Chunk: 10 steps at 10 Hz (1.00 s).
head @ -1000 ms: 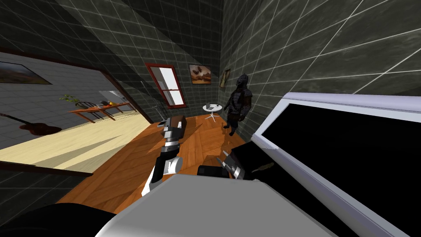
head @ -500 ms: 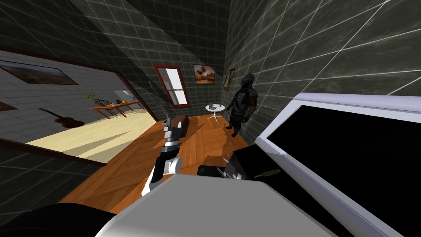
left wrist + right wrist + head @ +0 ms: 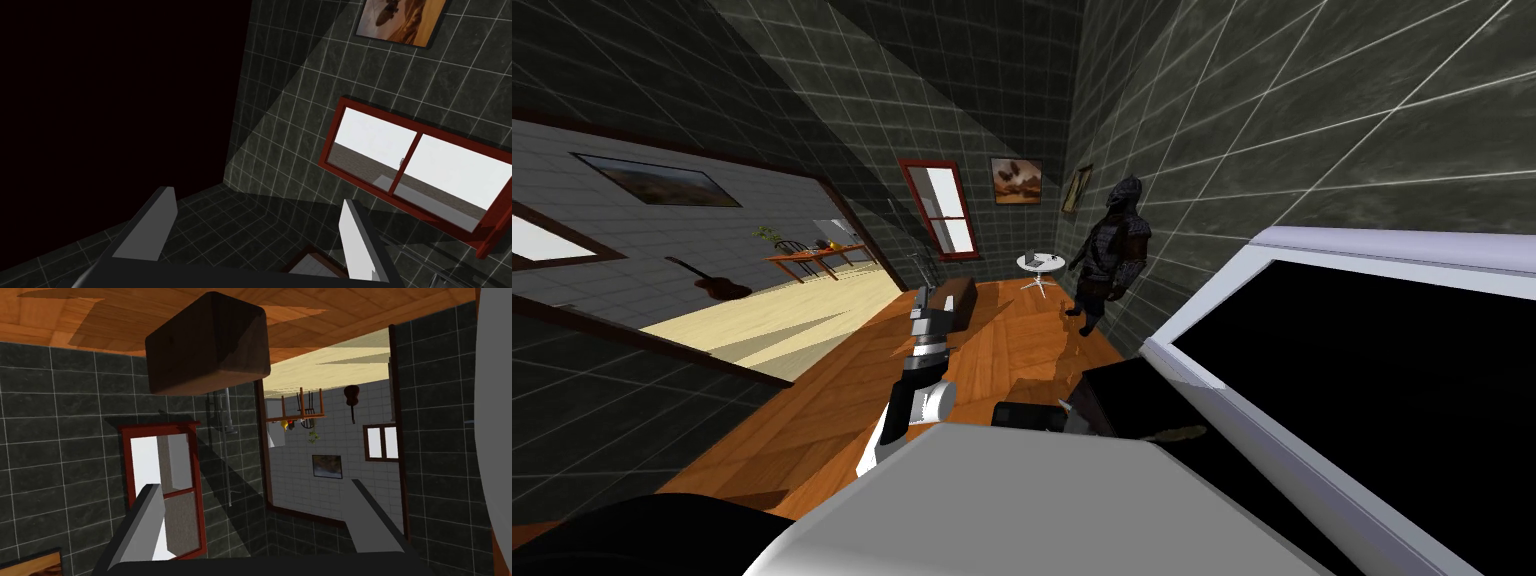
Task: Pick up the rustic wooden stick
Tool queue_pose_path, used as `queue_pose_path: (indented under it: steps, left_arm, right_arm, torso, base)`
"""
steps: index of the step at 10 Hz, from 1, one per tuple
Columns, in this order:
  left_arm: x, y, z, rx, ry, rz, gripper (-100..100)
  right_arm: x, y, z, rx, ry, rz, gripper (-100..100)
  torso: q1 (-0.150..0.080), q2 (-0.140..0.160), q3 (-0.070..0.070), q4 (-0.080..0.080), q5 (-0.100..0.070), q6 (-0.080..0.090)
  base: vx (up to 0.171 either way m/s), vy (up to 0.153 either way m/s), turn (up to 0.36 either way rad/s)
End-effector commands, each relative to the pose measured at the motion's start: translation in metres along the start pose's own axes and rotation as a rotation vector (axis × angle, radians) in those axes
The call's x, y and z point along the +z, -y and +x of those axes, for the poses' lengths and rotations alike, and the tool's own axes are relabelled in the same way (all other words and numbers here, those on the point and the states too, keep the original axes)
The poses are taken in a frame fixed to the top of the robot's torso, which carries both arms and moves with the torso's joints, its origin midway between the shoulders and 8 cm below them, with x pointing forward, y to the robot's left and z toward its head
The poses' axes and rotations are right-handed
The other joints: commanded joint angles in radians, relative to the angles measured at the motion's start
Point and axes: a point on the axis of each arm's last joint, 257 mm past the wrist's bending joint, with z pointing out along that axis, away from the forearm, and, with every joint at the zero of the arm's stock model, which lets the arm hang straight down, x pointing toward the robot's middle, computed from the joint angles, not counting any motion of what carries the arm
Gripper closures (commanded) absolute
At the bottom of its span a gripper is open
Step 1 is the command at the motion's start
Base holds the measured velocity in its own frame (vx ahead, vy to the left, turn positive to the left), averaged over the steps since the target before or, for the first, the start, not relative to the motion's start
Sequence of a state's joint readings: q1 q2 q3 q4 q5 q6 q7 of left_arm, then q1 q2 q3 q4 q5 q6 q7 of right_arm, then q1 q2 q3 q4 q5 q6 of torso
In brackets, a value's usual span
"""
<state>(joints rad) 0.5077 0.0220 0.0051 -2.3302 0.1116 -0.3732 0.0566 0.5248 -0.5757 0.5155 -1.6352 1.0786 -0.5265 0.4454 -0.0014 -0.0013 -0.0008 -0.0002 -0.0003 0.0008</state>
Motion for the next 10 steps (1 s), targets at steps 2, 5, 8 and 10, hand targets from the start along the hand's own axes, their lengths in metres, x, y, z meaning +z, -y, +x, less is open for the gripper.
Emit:
queue_pose_path:
  steps: [2,5,8,10]
  left_arm:
    - [0.000,0.000,0.000,0.000,0.000,0.000,0]
    - [0.000,0.000,0.000,0.000,0.000,0.000,0]
    - [0.000,0.000,0.000,0.000,0.000,0.000,0]
    - [0.000,0.000,0.000,0.000,0.000,0.000,0]
  right_arm:
    - [-0.015,-0.006,0.042,-0.061,-0.106,-0.035,-100]
    - [-0.044,-0.009,0.099,-0.147,-0.254,-0.087,-100]
    - [-0.067,-0.007,0.139,-0.202,-0.357,-0.119,-100]
    - [-0.089,-0.003,0.167,-0.245,-0.437,-0.143,-100]
  torso:
    - [-0.001,0.000,0.000,0.000,0.000,0.000]
    - [0.000,0.000,0.000,0.000,0.000,0.000]
    - [0.000,0.000,0.000,0.000,0.000,0.000]
    - [-0.001,0.000,0.000,0.000,0.000,0.000]
  base:
    - [0.017,-0.025,0.122]
    - [0.019,-0.021,0.118]
    - [0.010,-0.024,0.102]
    - [0.015,-0.029,0.084]
